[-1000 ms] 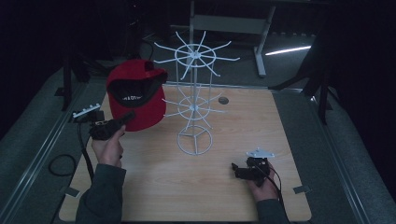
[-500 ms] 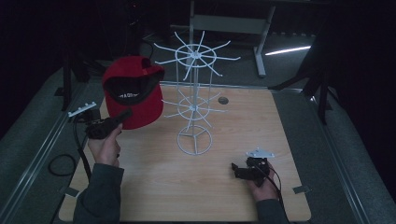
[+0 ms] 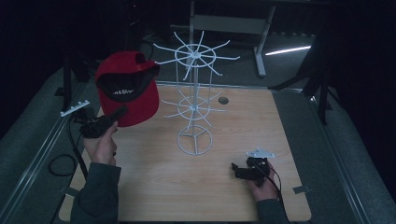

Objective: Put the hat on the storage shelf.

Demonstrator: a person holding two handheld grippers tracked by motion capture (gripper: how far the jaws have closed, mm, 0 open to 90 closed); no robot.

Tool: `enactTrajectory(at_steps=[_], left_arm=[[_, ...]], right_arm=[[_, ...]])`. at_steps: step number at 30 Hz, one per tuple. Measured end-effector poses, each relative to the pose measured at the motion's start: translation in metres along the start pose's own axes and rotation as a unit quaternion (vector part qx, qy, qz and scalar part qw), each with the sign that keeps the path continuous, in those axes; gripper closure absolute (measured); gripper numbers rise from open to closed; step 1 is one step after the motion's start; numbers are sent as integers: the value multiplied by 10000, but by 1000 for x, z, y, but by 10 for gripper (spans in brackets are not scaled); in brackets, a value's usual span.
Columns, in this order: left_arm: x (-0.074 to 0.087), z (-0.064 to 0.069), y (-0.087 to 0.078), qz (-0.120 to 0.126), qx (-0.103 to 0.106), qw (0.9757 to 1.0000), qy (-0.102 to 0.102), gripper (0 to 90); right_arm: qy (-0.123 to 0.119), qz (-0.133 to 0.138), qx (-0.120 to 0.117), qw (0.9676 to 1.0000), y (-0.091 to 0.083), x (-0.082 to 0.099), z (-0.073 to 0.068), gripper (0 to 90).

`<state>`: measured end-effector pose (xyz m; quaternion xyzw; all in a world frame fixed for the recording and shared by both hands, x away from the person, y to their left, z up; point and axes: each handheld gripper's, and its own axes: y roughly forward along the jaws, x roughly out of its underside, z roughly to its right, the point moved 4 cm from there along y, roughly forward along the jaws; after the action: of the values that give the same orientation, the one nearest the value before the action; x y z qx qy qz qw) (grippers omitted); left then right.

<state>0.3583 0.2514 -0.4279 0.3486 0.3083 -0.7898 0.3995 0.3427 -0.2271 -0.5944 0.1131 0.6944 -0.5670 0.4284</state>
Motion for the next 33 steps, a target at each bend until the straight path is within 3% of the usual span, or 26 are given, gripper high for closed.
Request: enactTrajectory(at_steps=[33], left_arm=[[-14,16,-7,318,196,9992,155,847]], right_arm=[[-6,-10,-7,10000,0,0,0,134]])
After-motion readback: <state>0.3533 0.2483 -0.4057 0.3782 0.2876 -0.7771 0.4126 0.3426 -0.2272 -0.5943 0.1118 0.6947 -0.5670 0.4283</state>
